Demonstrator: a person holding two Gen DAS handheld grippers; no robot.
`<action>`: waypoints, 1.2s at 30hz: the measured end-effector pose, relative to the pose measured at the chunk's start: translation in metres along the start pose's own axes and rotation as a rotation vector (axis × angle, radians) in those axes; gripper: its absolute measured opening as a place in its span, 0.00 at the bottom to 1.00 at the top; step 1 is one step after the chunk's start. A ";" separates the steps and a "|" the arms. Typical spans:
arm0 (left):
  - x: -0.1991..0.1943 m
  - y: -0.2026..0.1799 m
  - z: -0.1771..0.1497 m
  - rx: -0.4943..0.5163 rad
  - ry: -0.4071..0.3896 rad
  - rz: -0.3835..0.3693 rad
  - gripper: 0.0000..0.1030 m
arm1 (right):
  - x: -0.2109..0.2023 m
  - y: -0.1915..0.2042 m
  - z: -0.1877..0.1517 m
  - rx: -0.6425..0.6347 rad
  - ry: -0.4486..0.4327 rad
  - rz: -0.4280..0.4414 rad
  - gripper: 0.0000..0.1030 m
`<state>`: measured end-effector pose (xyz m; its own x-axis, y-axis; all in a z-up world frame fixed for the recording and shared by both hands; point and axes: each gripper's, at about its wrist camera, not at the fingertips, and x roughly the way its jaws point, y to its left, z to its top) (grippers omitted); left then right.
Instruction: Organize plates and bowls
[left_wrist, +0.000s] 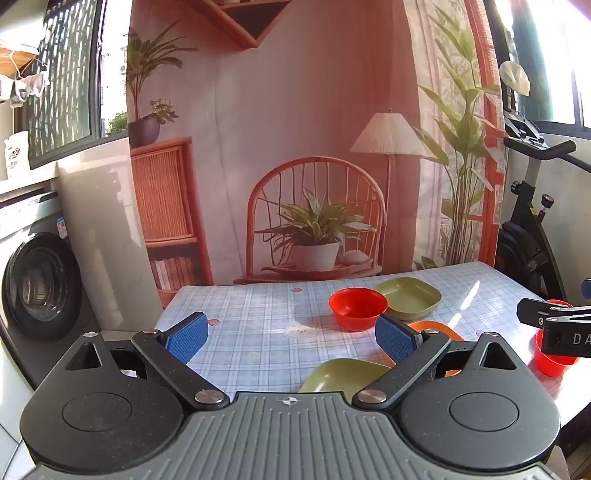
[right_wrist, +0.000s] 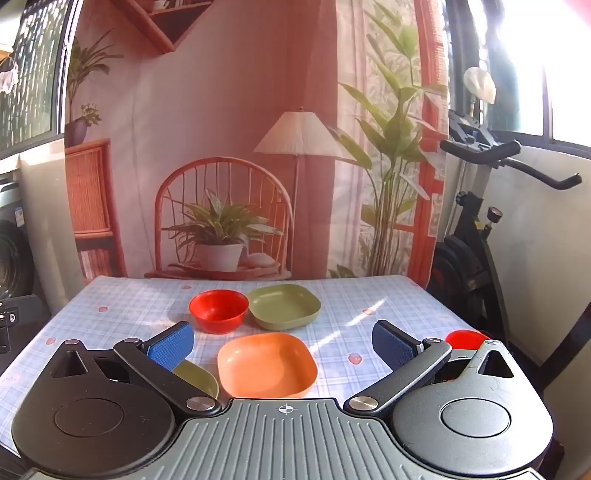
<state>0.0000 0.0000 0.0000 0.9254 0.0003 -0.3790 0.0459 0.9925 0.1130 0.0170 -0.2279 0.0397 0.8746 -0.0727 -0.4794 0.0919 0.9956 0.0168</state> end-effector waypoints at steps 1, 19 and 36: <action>0.000 0.000 0.000 0.001 -0.002 0.000 0.95 | 0.000 0.000 0.000 0.001 -0.001 0.000 1.00; 0.003 0.000 0.001 -0.008 0.007 -0.004 0.95 | 0.001 0.000 0.000 -0.001 0.005 0.002 1.00; 0.003 0.001 0.001 -0.010 0.009 -0.006 0.95 | 0.001 0.000 0.001 0.000 0.007 0.001 1.00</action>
<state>0.0033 0.0009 -0.0001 0.9216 -0.0048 -0.3882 0.0478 0.9937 0.1011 0.0180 -0.2284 0.0399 0.8711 -0.0711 -0.4859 0.0907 0.9957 0.0169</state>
